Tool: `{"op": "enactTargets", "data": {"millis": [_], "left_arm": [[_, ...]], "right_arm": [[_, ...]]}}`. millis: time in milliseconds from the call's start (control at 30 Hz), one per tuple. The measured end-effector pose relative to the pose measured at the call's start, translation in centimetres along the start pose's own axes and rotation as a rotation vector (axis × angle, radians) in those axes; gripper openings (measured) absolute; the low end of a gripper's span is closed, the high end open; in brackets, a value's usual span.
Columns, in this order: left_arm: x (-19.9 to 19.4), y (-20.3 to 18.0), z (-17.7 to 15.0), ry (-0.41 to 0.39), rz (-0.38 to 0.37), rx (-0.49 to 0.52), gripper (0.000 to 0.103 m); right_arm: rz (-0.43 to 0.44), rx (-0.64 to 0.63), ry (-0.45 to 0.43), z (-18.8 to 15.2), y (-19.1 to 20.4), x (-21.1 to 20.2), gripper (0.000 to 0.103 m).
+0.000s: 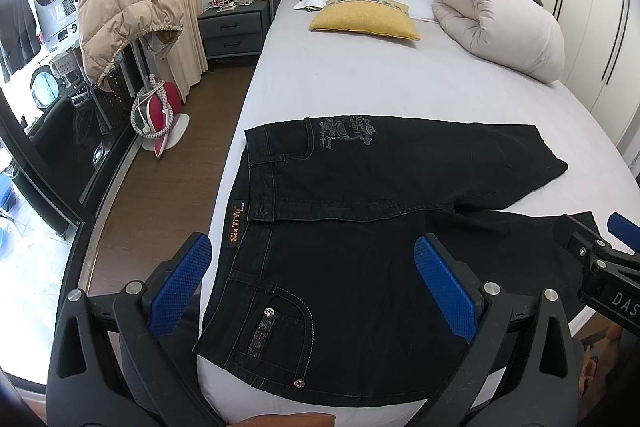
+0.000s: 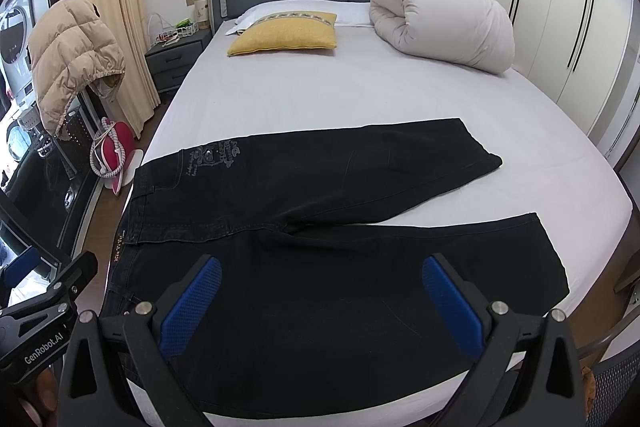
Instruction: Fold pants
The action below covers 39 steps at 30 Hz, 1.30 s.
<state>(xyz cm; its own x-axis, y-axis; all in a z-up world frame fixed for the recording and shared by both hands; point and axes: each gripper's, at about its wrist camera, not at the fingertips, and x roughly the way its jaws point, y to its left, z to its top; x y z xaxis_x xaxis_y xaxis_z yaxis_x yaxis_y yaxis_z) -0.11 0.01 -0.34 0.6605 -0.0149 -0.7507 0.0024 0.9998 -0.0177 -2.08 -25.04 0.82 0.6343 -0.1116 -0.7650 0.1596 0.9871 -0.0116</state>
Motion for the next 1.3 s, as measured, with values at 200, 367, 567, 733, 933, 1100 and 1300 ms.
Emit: {"op": "enactTargets", "data": {"millis": [200,367,567,733,933,1100,1300], "left_arm": [[0.0,0.0,0.0,0.001,-0.001,0.001,0.103],[0.0,0.1,-0.2,0.002,-0.002,0.001,0.103],[0.0,0.0,-0.2,0.003,-0.001,0.001,0.103],[0.8,0.1,-0.6,0.008,-0.003,0.003,0.103],[0.8,0.2,-0.6,0.008,-0.004,0.001,0.103],[1.1,0.2,-0.9,0.009,-0.009,-0.008,0.103],[1.2,0.3,-0.8,0.008,-0.007,-0.008,0.103]], "right_arm": [[-0.001,0.002,0.000,0.0,0.0,0.0,0.103],[0.001,-0.001,0.000,0.0,0.1,0.0,0.103],[0.002,-0.001,0.001,0.0,0.5,-0.1,0.103],[0.002,-0.001,0.002,0.0,0.5,-0.2,0.103],[0.005,-0.003,0.002,-0.4,0.4,0.1,0.103],[0.006,-0.002,0.002,-0.4,0.4,0.1,0.103],[0.007,-0.001,0.004,-0.3,0.4,0.1,0.103]]}}
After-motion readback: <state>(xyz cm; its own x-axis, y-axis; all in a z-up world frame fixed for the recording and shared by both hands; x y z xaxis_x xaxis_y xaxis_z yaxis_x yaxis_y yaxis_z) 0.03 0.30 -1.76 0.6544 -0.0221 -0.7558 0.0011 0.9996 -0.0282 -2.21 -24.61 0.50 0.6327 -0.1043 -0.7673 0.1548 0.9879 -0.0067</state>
